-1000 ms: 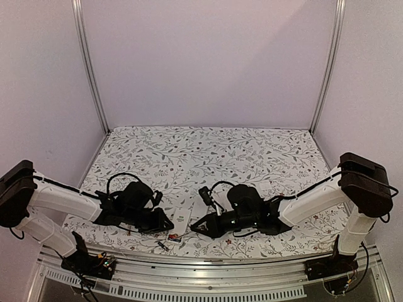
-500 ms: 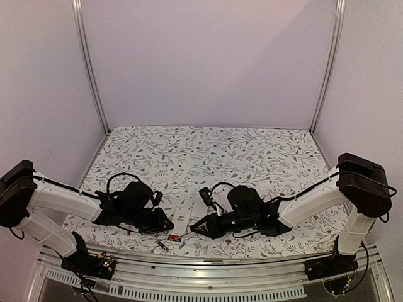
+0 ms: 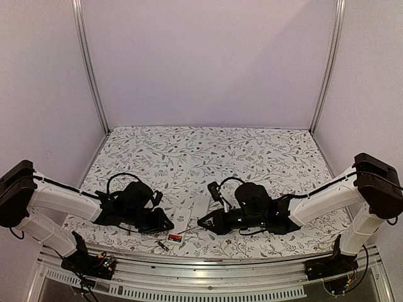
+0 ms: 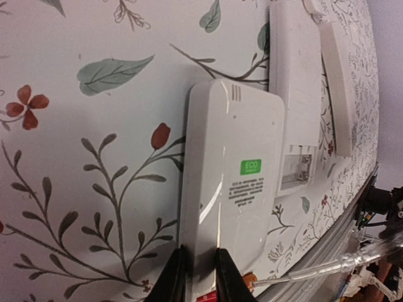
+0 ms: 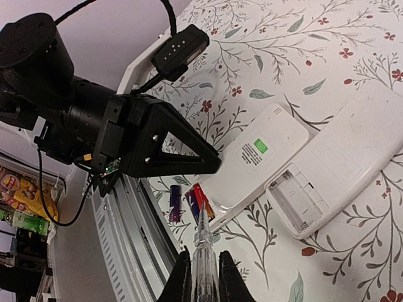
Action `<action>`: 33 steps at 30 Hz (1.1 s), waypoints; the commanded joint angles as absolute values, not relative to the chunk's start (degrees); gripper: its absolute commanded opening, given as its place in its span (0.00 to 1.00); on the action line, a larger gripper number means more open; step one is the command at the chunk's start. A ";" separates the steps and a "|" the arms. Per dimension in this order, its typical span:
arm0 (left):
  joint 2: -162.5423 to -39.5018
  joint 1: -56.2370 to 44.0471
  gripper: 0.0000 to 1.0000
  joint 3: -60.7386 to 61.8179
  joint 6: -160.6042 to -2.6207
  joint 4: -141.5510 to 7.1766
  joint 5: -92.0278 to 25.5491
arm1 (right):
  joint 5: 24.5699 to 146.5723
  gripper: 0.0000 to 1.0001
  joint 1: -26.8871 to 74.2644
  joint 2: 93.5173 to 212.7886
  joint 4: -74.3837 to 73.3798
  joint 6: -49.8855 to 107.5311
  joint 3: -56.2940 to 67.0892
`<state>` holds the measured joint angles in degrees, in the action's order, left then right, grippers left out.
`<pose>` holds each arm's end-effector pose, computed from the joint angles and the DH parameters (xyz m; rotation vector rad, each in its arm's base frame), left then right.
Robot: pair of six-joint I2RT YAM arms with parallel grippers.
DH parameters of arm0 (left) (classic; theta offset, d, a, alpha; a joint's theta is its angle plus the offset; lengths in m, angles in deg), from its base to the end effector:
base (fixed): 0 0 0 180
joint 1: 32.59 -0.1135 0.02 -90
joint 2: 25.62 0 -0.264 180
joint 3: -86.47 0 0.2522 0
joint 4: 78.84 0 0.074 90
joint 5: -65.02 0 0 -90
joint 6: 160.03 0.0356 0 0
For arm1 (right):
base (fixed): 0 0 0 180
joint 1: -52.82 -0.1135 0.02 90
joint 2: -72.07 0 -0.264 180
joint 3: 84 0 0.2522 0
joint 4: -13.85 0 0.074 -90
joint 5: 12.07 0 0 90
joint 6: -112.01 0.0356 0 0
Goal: Unload the batteries from the remote control
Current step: Remove the battery from the remote control without the battery cover.
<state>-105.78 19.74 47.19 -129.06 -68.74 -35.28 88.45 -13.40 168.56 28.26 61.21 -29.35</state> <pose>0.1381 -0.1893 0.1239 -0.0729 2.7473 -0.9434 0.1289 0.3087 0.1574 -0.6670 2.2215 1.2487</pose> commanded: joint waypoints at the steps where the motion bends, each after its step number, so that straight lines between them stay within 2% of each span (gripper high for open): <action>1: -106.65 21.24 0.16 48.19 -129.19 -66.86 -37.09 | 85.50 0.00 -13.01 166.32 26.05 59.85 -30.07; 17: -106.89 21.22 0.16 48.04 -129.18 -66.95 -37.20 | 91.08 0.00 -12.84 171.23 24.34 58.92 -27.50; 33: -106.74 21.24 0.16 48.10 -129.13 -66.93 -37.19 | 93.22 0.00 -12.76 175.33 29.81 62.14 -25.99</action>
<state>-105.78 19.74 47.21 -129.06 -68.74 -35.33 91.91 -13.12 173.94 28.69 61.08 -26.69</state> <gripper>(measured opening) 0.159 0.101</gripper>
